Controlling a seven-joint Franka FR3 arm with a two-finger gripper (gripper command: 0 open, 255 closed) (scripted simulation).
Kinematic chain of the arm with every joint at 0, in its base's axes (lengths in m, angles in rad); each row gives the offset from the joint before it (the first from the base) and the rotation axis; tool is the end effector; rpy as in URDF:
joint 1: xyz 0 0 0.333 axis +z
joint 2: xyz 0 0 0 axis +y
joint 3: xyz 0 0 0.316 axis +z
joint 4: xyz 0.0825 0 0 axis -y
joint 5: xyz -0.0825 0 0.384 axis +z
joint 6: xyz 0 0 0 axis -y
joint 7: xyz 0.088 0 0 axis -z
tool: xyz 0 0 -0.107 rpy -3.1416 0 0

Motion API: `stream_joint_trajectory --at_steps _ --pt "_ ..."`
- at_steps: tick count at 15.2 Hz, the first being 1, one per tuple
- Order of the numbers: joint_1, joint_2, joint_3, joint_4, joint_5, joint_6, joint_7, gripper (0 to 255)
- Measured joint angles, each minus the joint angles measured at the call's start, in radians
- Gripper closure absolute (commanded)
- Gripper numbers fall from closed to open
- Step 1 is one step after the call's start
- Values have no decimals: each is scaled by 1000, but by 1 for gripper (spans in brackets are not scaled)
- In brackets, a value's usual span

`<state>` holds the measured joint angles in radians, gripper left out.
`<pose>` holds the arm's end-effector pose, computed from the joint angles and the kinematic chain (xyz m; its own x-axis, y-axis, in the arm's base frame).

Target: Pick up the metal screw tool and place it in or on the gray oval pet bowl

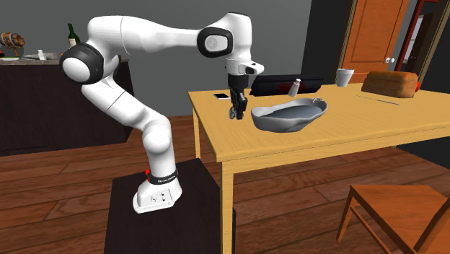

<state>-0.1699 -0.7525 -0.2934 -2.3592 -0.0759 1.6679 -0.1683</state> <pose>0.2851 -0.1769 0.5741 0.9741 -0.2180 0.0599 -0.2103 -0.9709 -0.1145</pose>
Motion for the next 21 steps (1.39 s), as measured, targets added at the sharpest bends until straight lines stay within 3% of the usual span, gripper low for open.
stream_joint_trajectory --at_steps 21 --pt "25 92 19 349 31 -256 10 255"
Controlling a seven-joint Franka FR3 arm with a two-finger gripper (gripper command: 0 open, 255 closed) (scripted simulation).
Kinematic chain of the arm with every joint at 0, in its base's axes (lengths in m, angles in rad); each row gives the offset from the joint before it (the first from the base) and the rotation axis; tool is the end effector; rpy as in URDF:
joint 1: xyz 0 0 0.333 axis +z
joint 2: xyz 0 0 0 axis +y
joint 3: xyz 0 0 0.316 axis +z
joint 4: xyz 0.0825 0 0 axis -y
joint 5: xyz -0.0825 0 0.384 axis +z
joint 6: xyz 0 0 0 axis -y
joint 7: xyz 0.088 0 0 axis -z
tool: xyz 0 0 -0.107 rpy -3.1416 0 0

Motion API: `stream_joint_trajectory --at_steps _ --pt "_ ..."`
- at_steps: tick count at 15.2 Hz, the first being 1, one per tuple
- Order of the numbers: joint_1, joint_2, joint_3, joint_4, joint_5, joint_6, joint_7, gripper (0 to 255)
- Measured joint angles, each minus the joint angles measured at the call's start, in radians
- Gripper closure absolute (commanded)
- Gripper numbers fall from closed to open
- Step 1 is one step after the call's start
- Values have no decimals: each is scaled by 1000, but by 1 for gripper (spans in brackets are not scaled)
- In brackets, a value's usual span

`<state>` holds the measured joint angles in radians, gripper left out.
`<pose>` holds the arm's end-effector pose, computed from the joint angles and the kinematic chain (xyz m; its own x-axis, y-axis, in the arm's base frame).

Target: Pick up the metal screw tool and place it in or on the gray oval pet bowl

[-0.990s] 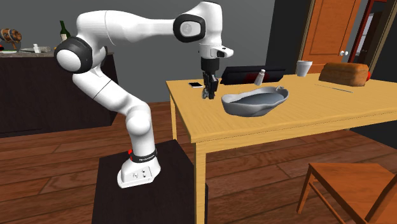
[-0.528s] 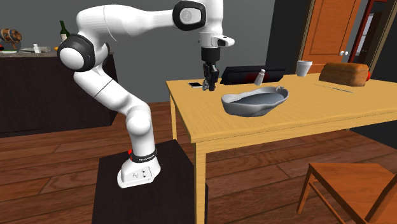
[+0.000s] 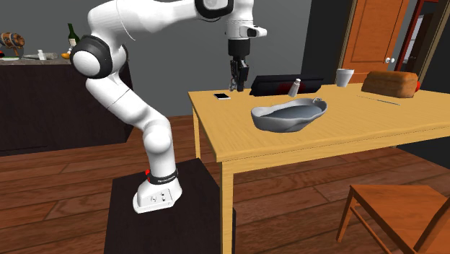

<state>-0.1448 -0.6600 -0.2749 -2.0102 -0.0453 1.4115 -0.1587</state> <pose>0.2844 -0.1778 0.6846 0.9740 -0.2183 0.0601 -0.2106 -0.9709 -0.1145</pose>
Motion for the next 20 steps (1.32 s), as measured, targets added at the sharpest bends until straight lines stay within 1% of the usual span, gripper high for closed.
stream_joint_trajectory --at_steps 9,11,16,20 --pt "13 66 3 176 15 -111 4 255" --pt "15 84 -7 201 15 -117 -5 255" --pt "25 245 -93 331 26 -91 -89 255" --pt "28 403 -173 467 66 -82 -171 255"
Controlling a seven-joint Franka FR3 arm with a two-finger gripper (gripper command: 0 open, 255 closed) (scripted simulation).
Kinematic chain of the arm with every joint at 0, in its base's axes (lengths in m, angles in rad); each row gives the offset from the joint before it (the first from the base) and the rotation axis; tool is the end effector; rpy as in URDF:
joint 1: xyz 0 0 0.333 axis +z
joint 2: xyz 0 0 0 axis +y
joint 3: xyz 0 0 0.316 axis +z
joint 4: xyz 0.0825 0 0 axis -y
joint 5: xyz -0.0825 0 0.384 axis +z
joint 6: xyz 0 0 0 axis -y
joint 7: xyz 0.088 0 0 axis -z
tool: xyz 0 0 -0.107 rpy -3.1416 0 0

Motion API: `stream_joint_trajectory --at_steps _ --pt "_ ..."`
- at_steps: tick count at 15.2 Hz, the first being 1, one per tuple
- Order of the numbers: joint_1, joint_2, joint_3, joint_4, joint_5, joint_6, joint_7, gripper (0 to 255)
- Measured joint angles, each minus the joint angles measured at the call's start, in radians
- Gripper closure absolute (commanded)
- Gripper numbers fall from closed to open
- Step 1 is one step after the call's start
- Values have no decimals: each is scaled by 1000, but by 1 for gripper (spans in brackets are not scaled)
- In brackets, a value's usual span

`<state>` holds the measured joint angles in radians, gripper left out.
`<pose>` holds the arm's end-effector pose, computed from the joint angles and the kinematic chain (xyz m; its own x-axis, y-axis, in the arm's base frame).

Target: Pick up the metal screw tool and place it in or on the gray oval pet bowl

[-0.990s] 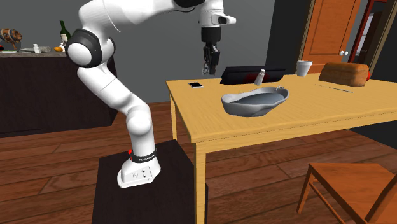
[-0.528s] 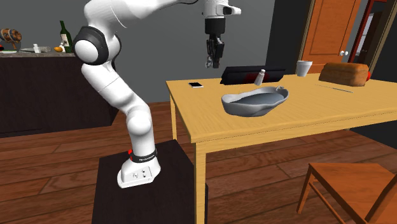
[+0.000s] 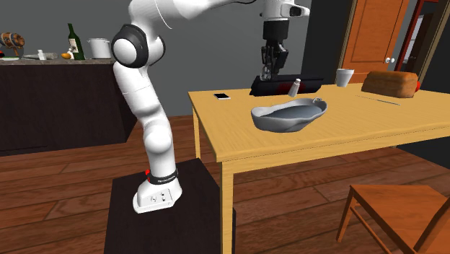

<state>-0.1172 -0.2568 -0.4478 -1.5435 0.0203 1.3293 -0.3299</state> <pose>0.3592 -0.2699 0.7304 0.9738 -0.2195 0.0596 -0.2116 -0.9704 -0.1164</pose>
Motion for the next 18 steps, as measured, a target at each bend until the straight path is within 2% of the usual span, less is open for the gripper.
stream_joint_trajectory --at_steps 3,5,7,18 --pt "-14 145 -67 147 58 -23 -73 255" --pt "-45 274 -117 284 126 -55 -131 255" --pt "-60 318 -129 313 150 -52 -156 255" --pt "-33 228 -108 63 95 126 -146 255"
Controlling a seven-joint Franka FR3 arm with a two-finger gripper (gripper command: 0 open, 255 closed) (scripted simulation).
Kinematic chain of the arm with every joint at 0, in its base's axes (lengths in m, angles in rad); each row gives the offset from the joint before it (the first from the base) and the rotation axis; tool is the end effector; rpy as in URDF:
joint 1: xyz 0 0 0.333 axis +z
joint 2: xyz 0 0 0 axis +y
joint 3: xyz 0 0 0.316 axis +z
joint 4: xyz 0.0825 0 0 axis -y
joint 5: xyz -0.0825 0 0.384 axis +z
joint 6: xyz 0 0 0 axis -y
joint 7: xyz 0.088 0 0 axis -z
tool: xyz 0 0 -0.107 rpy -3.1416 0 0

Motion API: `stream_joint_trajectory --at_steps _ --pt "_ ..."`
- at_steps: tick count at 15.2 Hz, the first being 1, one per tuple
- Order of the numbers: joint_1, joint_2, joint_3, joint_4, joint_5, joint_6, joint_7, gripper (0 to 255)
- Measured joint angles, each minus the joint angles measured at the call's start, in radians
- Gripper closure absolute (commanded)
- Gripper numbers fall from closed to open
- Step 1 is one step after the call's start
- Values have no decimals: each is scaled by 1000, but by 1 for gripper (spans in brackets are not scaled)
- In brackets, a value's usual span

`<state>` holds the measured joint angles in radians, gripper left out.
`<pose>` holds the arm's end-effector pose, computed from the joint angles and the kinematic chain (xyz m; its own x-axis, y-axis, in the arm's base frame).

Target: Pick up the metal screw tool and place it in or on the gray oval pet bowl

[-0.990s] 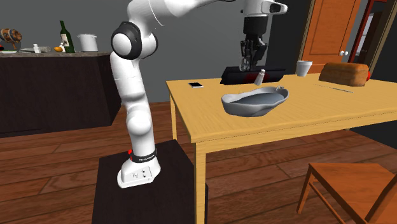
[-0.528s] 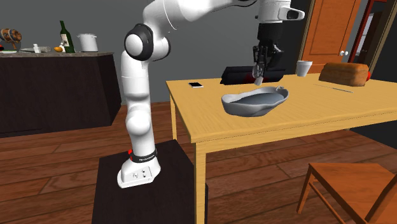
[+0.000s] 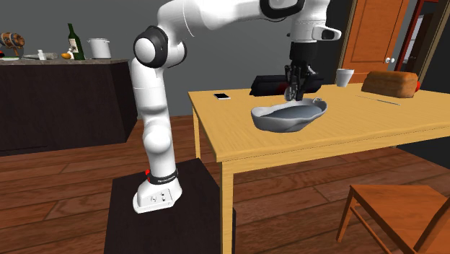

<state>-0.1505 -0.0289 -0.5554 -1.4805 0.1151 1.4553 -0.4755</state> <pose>0.4122 -0.3405 0.6708 0.9741 -0.2182 0.0594 -0.2105 -0.9708 -0.1147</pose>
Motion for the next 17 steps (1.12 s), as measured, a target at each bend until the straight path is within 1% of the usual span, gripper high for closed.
stream_joint_trajectory --at_steps 6,7,13,15,17 --pt "1 -1 1 -11 -1 10 0 255" --pt "1 -1 1 -11 -1 10 0 0" --pt "1 -1 1 -11 -1 10 0 0" --pt "-6 22 -7 58 12 -39 -6 0" --pt "-22 68 -22 165 40 -110 -22 0"
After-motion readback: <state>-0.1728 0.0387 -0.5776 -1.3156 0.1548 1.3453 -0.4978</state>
